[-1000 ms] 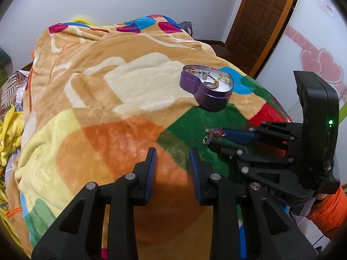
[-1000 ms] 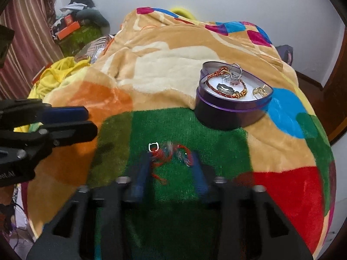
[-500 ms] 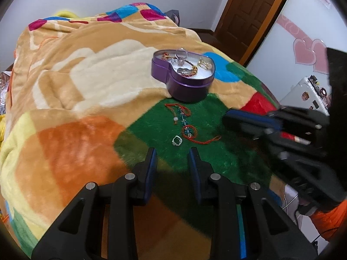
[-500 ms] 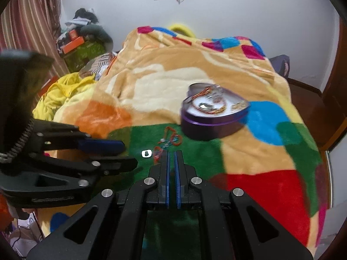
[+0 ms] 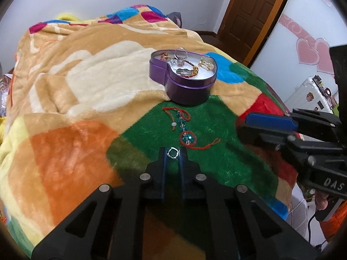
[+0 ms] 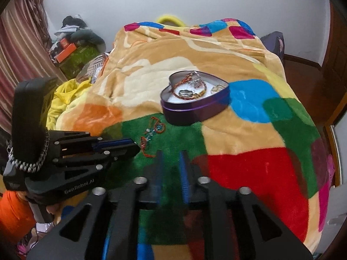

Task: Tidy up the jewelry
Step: 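Carry the silver ring and red keychain up toward the purple tin, then open the left tool over the tin while the right tool lowers the keychain in and opens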

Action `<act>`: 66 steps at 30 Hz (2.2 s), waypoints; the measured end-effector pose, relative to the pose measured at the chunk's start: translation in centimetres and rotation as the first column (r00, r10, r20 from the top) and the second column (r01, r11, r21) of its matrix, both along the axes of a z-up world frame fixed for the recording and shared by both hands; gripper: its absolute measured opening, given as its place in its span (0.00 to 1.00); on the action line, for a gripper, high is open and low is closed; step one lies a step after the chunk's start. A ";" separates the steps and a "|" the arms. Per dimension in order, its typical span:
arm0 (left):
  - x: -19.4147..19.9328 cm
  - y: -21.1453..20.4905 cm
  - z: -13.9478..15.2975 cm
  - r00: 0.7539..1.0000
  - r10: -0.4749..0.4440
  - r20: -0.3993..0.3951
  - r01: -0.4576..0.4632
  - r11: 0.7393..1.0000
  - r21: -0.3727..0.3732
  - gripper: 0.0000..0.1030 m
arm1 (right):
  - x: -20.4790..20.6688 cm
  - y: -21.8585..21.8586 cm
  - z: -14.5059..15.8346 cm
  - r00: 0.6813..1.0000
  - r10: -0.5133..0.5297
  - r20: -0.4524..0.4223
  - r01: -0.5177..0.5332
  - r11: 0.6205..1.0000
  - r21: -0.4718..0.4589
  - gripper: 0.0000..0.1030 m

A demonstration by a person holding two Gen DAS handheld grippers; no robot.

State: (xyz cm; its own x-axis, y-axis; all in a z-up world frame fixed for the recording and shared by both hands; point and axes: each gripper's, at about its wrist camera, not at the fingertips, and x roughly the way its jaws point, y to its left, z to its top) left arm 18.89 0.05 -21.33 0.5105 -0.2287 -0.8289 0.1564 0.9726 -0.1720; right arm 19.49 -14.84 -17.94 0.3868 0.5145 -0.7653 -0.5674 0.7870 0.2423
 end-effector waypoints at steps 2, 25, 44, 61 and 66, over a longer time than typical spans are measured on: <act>-0.6 0.4 0.3 1.000 0.014 0.011 -0.014 1.000 0.001 0.09 | -0.2 0.6 0.1 1.000 0.007 0.011 -0.007 1.000 0.007 0.36; -3.7 4.7 3.8 0.990 0.097 0.106 -0.097 0.995 -0.005 0.09 | -0.9 4.6 -0.2 0.989 0.054 0.138 -0.036 0.991 -0.131 0.07; -2.1 1.7 8.7 0.974 0.057 0.221 -0.052 0.998 -0.025 0.09 | -2.5 -0.4 8.8 0.938 -0.046 0.343 0.036 0.999 0.036 0.07; 2.4 0.0 10.6 0.960 0.012 0.281 -0.012 1.000 -0.004 0.09 | 0.9 -1.4 10.6 0.920 -0.106 0.377 0.070 0.992 0.109 0.07; 4.4 -0.3 9.7 0.965 0.002 0.264 -0.002 1.000 0.001 0.09 | 2.5 -1.0 9.7 0.931 -0.102 0.350 0.068 0.992 0.107 0.07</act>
